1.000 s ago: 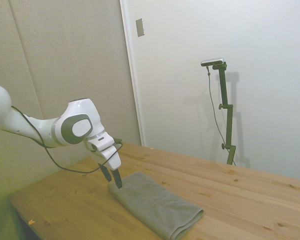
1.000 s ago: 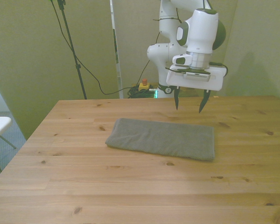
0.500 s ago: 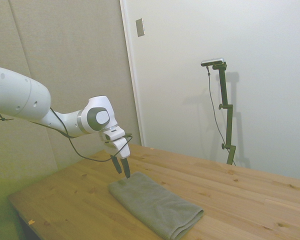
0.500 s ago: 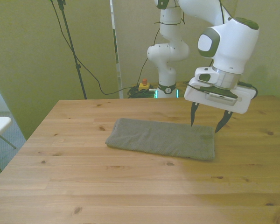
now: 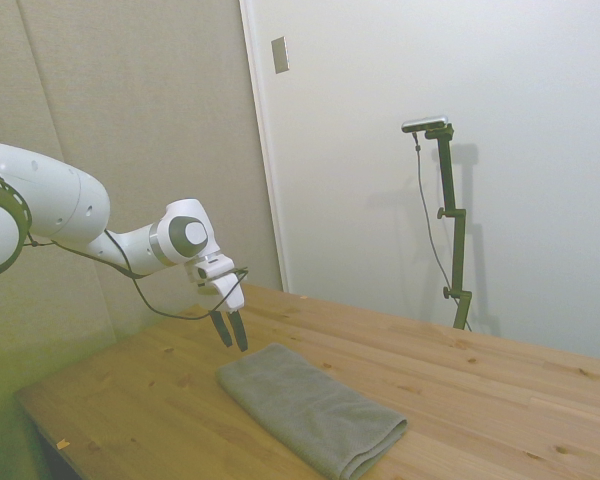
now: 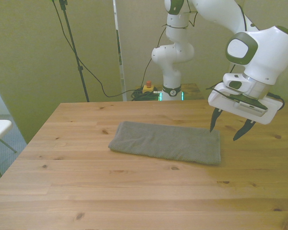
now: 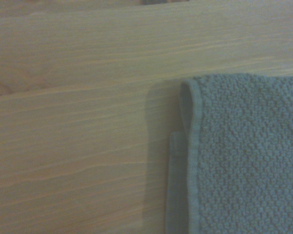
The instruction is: Fold the towel
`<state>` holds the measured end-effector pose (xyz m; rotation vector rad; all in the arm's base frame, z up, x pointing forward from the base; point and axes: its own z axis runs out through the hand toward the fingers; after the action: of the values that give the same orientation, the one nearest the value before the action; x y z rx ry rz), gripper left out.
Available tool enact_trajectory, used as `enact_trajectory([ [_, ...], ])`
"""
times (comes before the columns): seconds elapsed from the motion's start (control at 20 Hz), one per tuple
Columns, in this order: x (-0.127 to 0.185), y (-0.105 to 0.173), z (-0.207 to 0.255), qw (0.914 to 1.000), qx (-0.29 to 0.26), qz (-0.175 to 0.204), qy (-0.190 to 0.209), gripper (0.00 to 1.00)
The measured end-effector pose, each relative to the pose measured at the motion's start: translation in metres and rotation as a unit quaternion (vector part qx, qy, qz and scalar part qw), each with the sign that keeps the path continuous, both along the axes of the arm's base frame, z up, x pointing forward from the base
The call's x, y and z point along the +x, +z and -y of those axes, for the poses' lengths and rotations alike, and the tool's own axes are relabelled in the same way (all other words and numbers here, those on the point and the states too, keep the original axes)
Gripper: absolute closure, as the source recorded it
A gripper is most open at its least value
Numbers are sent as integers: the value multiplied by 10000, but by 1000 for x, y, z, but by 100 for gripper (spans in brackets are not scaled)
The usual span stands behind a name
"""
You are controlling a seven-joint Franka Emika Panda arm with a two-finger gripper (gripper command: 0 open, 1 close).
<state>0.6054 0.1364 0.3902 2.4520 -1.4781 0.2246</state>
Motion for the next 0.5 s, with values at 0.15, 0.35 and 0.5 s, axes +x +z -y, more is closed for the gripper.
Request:
enact_trajectory([
  [0.15, -1, -7, 4, 9997, -198, -119, 33, 0],
  [0.35, 3, -21, 5, 9991, -353, -187, 109, 0],
  [0.5, 6, -28, 6, 9988, -425, -220, 139, 0],
])
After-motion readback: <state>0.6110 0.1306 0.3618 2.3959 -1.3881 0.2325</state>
